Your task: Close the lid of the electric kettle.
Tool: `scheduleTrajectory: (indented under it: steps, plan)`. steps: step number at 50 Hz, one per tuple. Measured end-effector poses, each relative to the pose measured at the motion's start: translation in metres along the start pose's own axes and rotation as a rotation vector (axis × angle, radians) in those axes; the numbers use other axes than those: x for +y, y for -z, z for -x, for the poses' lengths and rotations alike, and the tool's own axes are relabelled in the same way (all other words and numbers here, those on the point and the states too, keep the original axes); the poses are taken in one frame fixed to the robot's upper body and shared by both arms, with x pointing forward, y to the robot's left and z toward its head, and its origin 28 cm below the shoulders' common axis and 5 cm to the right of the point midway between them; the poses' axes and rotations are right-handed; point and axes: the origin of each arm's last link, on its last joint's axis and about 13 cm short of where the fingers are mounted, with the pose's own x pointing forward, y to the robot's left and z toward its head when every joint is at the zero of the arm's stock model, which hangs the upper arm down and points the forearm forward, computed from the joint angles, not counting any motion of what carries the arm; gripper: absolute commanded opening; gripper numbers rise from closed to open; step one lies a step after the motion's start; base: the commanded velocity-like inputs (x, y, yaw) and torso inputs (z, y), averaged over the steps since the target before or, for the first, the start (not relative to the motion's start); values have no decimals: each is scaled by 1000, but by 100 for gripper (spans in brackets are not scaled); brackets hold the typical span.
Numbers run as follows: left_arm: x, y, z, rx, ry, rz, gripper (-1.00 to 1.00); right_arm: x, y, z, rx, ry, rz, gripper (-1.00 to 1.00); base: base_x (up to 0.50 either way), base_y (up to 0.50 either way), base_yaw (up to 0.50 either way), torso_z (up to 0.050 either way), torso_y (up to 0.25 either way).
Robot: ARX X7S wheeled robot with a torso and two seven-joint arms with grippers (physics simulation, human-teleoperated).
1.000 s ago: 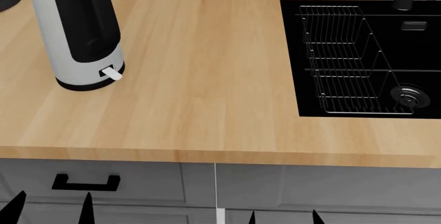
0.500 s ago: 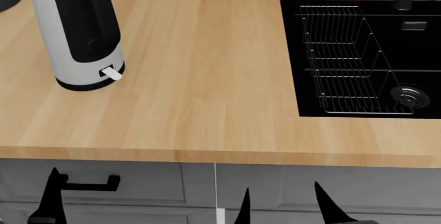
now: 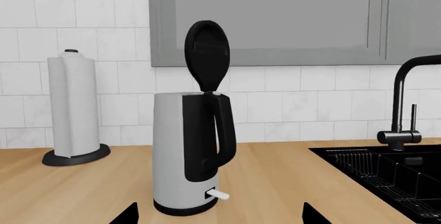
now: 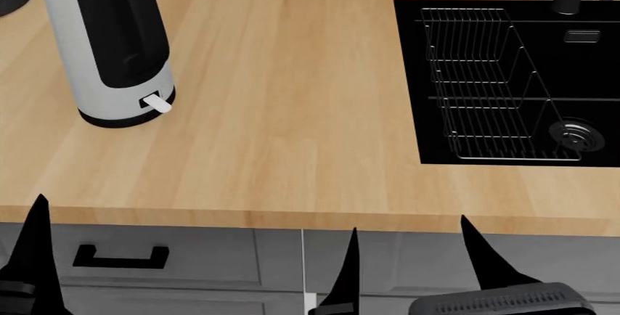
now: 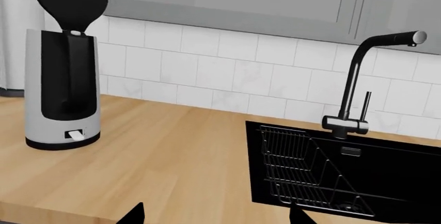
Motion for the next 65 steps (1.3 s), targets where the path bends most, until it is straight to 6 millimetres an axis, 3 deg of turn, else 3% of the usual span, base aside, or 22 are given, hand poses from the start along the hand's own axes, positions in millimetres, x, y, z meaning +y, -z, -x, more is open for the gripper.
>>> scheduleTrajectory:
  steps: [19, 26, 43, 65]
  plan:
    - [0, -6, 0, -19, 13, -10, 100, 1, -6, 1, -21, -2, 18, 100, 0, 474, 0, 0, 0]
    - [1, -6, -1, -21, 12, -13, 100, 3, -7, 1, -25, -12, 15, 100, 0, 0, 0, 0, 0]
    - [0, -4, 1, -16, 21, -4, 100, 11, -11, 1, -44, -40, 49, 100, 469, 215, 0, 0, 0]
    - [0, -4, 1, -16, 21, -10, 100, 5, -16, 2, -72, 6, 18, 100, 480, 160, 0, 0, 1]
